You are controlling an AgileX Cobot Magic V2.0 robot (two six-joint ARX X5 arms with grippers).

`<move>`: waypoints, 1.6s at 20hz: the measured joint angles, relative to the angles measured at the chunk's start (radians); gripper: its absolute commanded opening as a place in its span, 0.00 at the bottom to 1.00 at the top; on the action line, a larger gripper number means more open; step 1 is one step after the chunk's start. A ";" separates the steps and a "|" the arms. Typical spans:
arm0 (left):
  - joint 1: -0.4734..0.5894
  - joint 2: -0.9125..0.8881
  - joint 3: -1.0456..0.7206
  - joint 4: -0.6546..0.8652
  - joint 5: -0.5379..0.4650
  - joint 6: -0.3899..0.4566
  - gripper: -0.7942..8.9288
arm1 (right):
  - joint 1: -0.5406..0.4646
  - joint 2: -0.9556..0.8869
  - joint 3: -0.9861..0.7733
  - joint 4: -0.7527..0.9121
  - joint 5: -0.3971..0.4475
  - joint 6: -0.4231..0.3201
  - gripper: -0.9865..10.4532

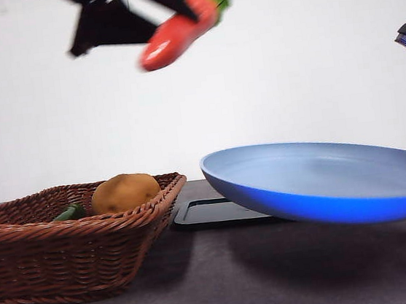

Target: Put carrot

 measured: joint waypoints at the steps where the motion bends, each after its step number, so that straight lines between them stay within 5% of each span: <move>1: -0.053 0.010 0.000 0.043 -0.045 0.000 0.21 | 0.000 0.000 0.000 0.000 0.000 0.000 0.09; 6: -0.243 0.149 0.000 0.069 -0.244 0.035 0.21 | 0.000 0.000 0.000 0.000 0.000 0.000 0.09; 10: -0.276 0.277 0.000 0.069 -0.256 0.047 0.21 | 0.000 0.000 0.000 -0.008 0.001 0.000 0.09; 14: -0.276 0.323 0.000 0.061 -0.269 0.047 0.39 | 0.000 0.000 0.000 -0.016 0.004 0.000 0.09; 19: -0.275 0.318 0.000 0.070 -0.269 0.045 0.40 | 0.000 -0.001 0.000 -0.034 0.001 0.000 0.09; 26: -0.217 0.065 0.000 -0.047 -0.309 0.046 0.40 | 0.000 0.023 0.020 -0.066 0.058 0.023 0.09; 32: -0.143 -0.259 0.000 -0.253 -0.427 0.071 0.40 | 0.000 0.271 0.249 -0.061 0.105 0.026 0.09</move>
